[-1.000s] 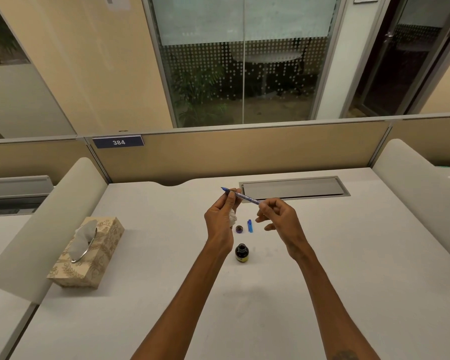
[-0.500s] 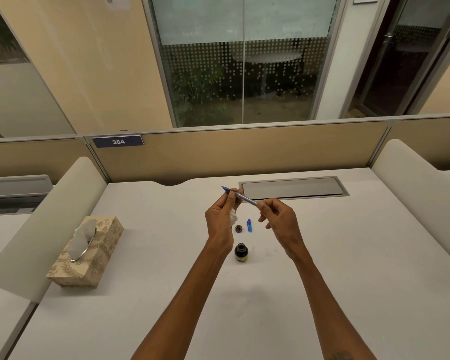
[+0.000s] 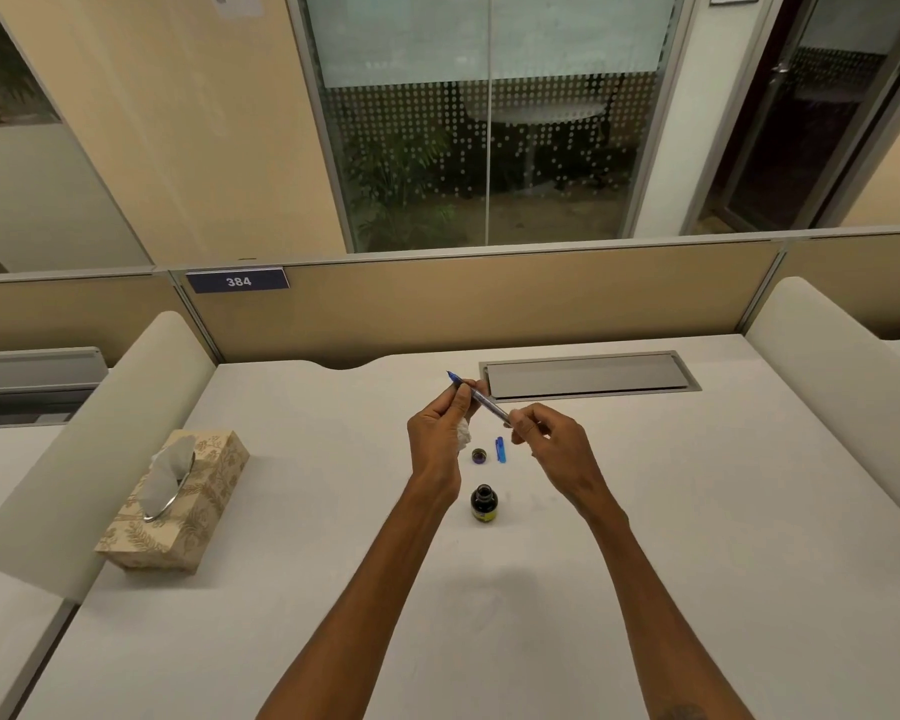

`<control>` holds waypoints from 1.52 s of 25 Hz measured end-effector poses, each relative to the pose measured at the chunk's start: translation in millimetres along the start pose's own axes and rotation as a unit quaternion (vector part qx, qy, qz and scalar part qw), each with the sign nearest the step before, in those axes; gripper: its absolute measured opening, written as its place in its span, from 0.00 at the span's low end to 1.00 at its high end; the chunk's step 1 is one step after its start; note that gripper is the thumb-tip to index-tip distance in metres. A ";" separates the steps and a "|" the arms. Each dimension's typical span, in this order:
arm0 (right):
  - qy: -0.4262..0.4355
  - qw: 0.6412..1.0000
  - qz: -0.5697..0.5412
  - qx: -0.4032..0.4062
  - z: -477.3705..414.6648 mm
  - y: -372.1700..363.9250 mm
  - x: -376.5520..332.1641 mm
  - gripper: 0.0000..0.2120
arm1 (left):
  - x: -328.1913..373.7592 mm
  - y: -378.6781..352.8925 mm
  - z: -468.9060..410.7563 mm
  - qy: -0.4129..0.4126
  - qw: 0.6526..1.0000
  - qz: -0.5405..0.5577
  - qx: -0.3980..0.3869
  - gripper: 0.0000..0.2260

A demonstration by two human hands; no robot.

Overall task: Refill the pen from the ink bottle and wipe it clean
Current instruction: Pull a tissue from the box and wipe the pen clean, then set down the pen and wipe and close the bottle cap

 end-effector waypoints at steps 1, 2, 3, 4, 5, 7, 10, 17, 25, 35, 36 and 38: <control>0.005 1.000 -0.004 -0.007 0.0 0.5 -1.2 0.08 | -1.1 0.9 -1.4 -0.002 1.000 -0.009 0.004 0.06; 0.012 1.000 -0.005 -0.011 0.0 0.5 -2.9 0.09 | -2.7 1.7 -2.3 -0.006 1.000 -0.018 0.007 0.06; 0.018 1.000 -0.006 -0.012 -0.4 0.1 -3.6 0.10 | -4.7 2.1 -2.8 -0.008 1.000 -0.026 0.009 0.06; 0.024 1.000 -0.004 -0.010 -0.9 -0.6 -4.1 0.11 | -6.6 2.1 -2.4 -0.008 0.999 -0.033 0.008 0.06; 0.029 1.000 0.002 -0.008 -1.6 -1.5 -3.8 0.11 | -9.2 2.1 -2.5 -0.006 0.999 -0.038 0.006 0.07; 0.037 0.999 0.015 -0.007 -2.6 -3.9 -3.1 0.12 | -14.7 3.1 -3.2 0.003 0.999 -0.049 0.002 0.09; 0.039 0.999 0.028 -0.008 -5.3 -6.6 0.6 0.11 | -22.2 5.0 -5.0 0.016 0.996 -0.083 0.002 0.11; 0.028 0.999 0.040 0.001 -8.4 -9.7 13.1 0.08 | -26.5 3.1 -8.8 0.040 0.993 -0.114 -0.012 0.15; -0.137 0.985 0.056 0.094 -8.5 -12.5 57.3 0.06 | -55.2 19.2 -17.1 0.132 0.991 -0.019 0.018 0.16; -0.302 0.941 0.152 0.036 23.2 -41.5 137.9 0.05 | -87.2 41.5 -18.2 0.146 0.988 -0.016 0.037 0.12; -0.305 0.939 0.157 0.034 25.2 -45.3 141.5 0.05 | -88.0 42.5 -17.7 0.144 0.989 -0.016 0.036 0.12; -0.311 0.935 0.168 0.028 27.8 -52.3 147.1 0.05 | -88.6 44.7 -17.8 0.144 0.989 -0.020 0.035 0.12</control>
Point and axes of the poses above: each hand's wrist, its own z-axis away from the middle knuckle, its own y-axis out of the back of the hand, x = y × z, the point moved 1 cm from there along -z, towards the middle knuckle, and after that the axes turned 7 degrees about -z, right-handed, at the moved point
